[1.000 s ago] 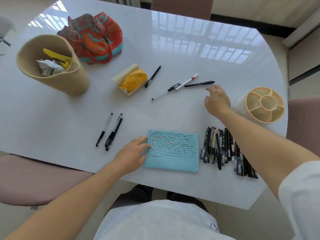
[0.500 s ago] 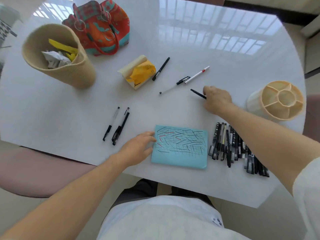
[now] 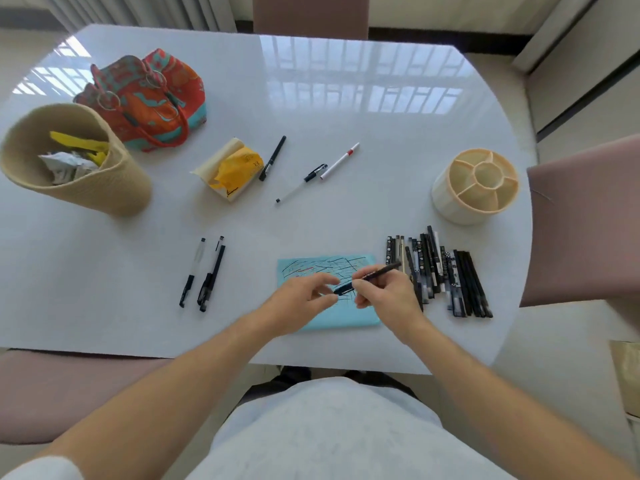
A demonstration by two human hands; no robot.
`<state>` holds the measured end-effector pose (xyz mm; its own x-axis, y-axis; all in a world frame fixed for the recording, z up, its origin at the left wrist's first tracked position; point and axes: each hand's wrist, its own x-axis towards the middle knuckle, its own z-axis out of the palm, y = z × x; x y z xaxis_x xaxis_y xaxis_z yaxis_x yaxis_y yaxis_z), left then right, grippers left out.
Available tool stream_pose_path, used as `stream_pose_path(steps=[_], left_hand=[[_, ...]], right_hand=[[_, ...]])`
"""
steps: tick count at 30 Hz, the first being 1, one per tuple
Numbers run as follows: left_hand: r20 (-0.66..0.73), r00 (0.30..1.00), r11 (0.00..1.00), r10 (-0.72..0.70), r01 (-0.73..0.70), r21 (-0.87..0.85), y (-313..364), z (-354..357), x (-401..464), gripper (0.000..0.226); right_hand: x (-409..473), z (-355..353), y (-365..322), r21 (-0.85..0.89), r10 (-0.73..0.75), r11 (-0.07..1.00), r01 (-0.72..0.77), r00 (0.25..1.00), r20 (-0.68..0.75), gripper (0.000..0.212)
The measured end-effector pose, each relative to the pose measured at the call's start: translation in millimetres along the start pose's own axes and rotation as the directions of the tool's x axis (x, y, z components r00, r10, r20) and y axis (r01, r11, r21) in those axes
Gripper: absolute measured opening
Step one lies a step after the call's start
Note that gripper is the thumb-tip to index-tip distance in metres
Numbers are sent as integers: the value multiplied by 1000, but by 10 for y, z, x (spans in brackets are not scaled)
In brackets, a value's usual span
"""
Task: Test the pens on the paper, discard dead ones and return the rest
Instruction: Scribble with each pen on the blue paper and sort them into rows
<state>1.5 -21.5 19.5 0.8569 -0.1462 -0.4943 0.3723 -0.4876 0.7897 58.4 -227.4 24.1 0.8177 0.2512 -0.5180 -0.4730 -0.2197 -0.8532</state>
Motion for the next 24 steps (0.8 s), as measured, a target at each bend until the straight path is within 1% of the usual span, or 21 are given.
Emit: stream_pose_path(steps=[3, 6, 8, 9, 10, 11, 12, 13, 14, 15, 16, 18, 19, 21, 24], left_hand=[[80, 996, 996, 25, -31, 85, 58, 111, 2, 17], [80, 996, 989, 38, -49, 137, 51, 165, -26, 8], [103, 993, 983, 54, -71, 168, 58, 208, -54, 7], [111, 991, 975, 72, -94, 200, 64, 234, -65, 9], [107, 990, 959, 95, -120, 257, 60, 259, -77, 10], [84, 989, 933, 119, -141, 330, 37, 267, -86, 11], [42, 991, 906, 131, -137, 400, -23, 247, -96, 12], [-8, 993, 893, 118, -102, 439, -113, 199, -124, 12], [-58, 994, 889, 90, -54, 455, -224, 132, -168, 12], [-93, 993, 882, 69, -17, 472, -340, 60, -211, 12], [-103, 992, 864, 68, -7, 503, -444, -1, -253, 13], [-99, 990, 829, 104, -31, 558, -572, -50, -302, 13], [-101, 986, 824, 132, -53, 564, -592, -33, -295, 13], [-100, 975, 817, 200, -110, 565, -582, 47, -256, 12], [-71, 959, 799, 273, -186, 572, -587, 151, -204, 13]], right_hand=[[-223, -3, 128, 81, 24, 996, -23, 1000, -17, 10], [-363, -47, 216, 178, 56, 983, -51, 998, -21, 16], [-422, -61, 262, 215, 70, 974, -67, 998, -5, 19], [-445, -49, 278, 216, 74, 974, -71, 997, -4, 17], [-461, -46, 293, 224, 79, 972, -71, 996, -28, 16], [-453, -74, 305, 250, 98, 966, -73, 991, -92, 16], [-429, -151, 314, 304, 129, 950, -70, 975, -181, 16], [-405, -281, 322, 335, 150, 941, -53, 951, -270, 17], [-376, -445, 323, 328, 144, 944, -28, 931, -335, 18], [-351, -611, 319, 273, 117, 962, -14, 924, -365, 20], [-340, -734, 325, 199, 85, 980, -11, 927, -365, 20], [-340, -783, 381, 66, 41, 998, -22, 952, -304, 15], [-340, -721, 412, 38, 26, 999, -16, 964, -264, 13], [-347, -512, 460, -20, -23, 1000, 19, 981, -194, 17], [-337, -253, 560, -137, -117, 986, 94, 978, -171, 20]])
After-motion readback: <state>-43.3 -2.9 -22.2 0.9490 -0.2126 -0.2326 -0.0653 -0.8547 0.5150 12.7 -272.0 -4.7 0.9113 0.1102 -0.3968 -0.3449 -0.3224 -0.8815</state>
